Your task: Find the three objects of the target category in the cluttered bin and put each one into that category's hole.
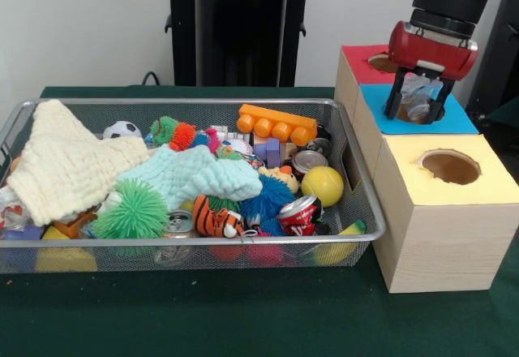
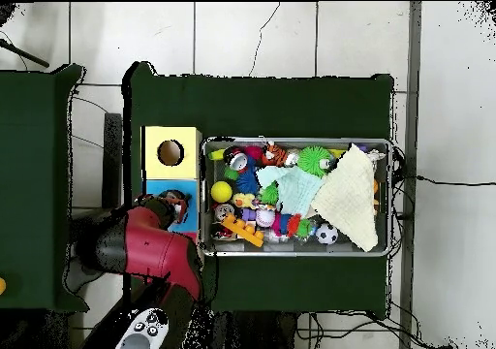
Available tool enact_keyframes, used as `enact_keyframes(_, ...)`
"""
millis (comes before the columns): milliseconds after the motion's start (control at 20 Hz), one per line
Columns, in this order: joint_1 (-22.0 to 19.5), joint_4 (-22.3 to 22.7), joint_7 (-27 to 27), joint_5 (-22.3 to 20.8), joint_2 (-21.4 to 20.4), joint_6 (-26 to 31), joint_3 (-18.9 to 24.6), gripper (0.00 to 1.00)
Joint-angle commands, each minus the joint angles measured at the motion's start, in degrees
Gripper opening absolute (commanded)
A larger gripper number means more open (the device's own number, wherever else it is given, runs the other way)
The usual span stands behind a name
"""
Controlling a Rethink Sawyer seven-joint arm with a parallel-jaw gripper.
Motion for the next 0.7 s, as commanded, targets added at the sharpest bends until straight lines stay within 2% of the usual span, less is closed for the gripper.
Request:
enact_keyframes(50, -0.12, 4.08, 16.47, 2.09, 3.87, -1.06, 5.12, 1.0)
enact_keyframes(300, 0.01, 3.5, 15.63, 1.96, 1.06, 3.84, 3.94, 1.0)
enact_keyframes(700, 0.43, 3.22, 15.49, 1.71, -0.37, 6.92, 2.81, 1.0)
